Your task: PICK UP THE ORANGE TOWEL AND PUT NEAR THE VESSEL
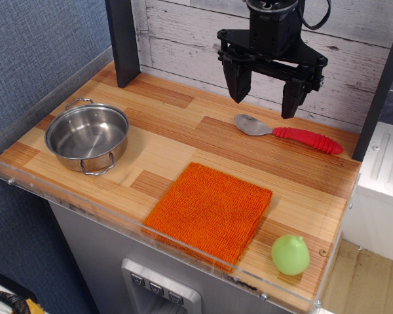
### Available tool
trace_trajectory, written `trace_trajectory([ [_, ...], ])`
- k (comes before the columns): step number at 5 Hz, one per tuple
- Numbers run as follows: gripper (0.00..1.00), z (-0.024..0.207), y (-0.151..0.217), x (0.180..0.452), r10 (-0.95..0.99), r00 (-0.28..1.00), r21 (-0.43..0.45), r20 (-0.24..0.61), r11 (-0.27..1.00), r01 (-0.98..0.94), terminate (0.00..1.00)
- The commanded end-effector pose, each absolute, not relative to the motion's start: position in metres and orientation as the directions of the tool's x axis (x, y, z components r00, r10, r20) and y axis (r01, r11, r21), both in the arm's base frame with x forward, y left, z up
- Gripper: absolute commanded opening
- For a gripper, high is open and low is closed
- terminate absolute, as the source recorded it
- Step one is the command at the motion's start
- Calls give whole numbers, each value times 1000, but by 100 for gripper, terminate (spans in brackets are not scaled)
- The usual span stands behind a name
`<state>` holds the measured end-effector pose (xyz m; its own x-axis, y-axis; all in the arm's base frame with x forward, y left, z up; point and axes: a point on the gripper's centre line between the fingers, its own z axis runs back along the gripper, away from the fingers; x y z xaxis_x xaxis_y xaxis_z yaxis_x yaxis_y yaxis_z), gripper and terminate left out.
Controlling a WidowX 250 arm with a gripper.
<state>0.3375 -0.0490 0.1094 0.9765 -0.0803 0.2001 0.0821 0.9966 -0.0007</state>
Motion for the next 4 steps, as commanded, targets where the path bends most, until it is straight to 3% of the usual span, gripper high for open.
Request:
trace_trajectory([
  [1, 100, 109, -49, 338, -80, 976, -1, 200, 997, 82, 0],
  [4, 100, 77, -29, 290, -18, 996, 40, 89, 999, 14, 0],
])
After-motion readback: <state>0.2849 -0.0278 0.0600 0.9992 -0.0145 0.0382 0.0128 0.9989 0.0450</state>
